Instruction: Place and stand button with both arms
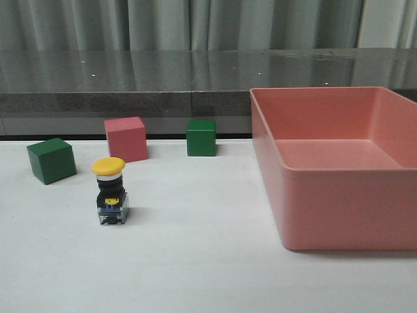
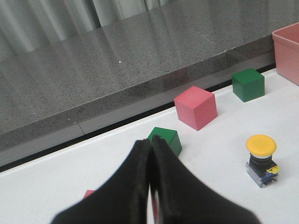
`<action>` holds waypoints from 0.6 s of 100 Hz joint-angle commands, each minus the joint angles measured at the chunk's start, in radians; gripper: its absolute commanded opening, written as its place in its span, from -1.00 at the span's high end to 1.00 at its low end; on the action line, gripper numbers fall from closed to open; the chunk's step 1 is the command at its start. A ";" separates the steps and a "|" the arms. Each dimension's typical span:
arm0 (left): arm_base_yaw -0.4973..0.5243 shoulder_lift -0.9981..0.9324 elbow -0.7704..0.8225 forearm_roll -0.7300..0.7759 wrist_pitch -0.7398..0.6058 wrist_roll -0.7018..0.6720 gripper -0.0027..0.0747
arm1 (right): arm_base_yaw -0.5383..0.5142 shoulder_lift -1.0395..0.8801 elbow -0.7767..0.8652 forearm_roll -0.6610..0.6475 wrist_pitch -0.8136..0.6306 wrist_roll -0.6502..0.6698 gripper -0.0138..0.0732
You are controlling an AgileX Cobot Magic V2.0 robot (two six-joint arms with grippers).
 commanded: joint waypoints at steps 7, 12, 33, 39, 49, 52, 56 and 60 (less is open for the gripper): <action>0.018 -0.041 0.040 0.040 -0.170 -0.055 0.98 | -0.006 -0.003 -0.027 0.007 -0.067 0.000 0.82; 0.038 -0.082 0.073 0.047 -0.181 -0.101 0.98 | -0.006 -0.003 -0.027 0.007 -0.067 0.000 0.82; 0.129 -0.275 0.230 0.122 -0.177 -0.242 0.98 | -0.006 -0.003 -0.027 0.007 -0.067 0.000 0.82; 0.142 -0.325 0.268 0.122 -0.177 -0.247 0.98 | -0.006 -0.003 -0.027 0.007 -0.067 0.000 0.82; 0.148 -0.436 0.329 0.122 -0.177 -0.257 0.98 | -0.006 -0.003 -0.027 0.007 -0.067 0.000 0.82; 0.148 -0.465 0.342 0.122 -0.177 -0.269 0.98 | -0.006 -0.003 -0.027 0.007 -0.067 0.000 0.82; 0.148 -0.484 0.361 0.122 -0.186 -0.276 0.98 | -0.006 -0.003 -0.027 0.007 -0.067 0.000 0.82; 0.148 -0.472 0.372 0.132 -0.197 -0.290 0.98 | -0.006 -0.001 -0.027 0.007 -0.067 0.000 0.82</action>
